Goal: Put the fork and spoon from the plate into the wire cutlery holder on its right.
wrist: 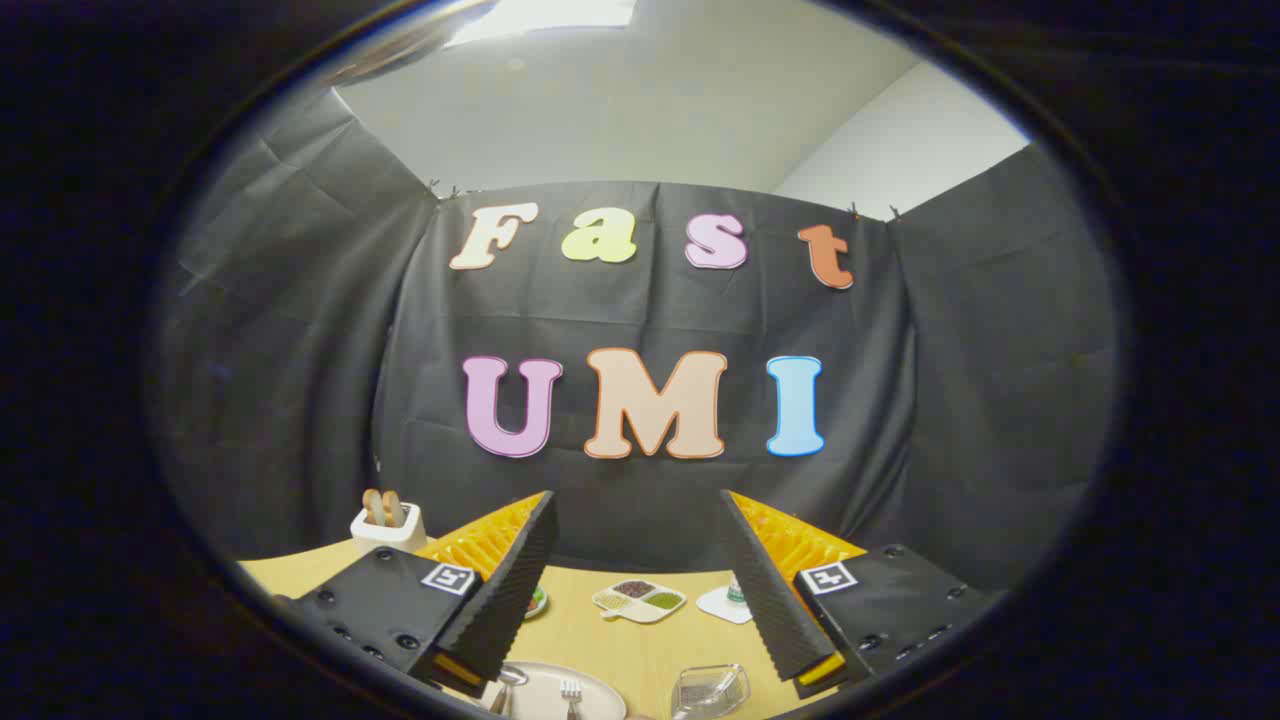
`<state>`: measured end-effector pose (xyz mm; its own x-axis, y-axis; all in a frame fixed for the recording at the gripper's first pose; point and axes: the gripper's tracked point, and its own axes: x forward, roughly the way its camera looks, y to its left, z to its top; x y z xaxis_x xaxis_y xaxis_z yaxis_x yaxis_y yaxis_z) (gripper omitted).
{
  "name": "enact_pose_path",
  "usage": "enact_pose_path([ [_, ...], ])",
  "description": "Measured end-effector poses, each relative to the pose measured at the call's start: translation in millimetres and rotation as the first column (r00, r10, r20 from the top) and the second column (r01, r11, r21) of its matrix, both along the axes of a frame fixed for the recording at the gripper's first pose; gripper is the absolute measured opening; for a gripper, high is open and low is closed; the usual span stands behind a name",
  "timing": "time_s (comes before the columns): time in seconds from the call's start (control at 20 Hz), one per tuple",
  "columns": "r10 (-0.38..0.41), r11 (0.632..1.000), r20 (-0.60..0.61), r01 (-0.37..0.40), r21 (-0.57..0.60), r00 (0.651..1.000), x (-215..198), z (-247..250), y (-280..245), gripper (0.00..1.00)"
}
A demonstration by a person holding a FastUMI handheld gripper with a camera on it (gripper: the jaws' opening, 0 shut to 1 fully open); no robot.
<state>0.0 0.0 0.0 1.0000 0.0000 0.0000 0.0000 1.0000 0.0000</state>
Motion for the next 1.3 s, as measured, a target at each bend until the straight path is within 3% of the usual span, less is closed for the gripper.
enact_pose_path([
  [1.1,0.067,0.997,-0.027,-0.068,-0.030,0.997,1.6,-12.7,26.1,1.00],
  [1.3,0.101,0.994,-0.075,-0.104,-0.034,0.992,2.9,-28.7,33.0,1.00],
])
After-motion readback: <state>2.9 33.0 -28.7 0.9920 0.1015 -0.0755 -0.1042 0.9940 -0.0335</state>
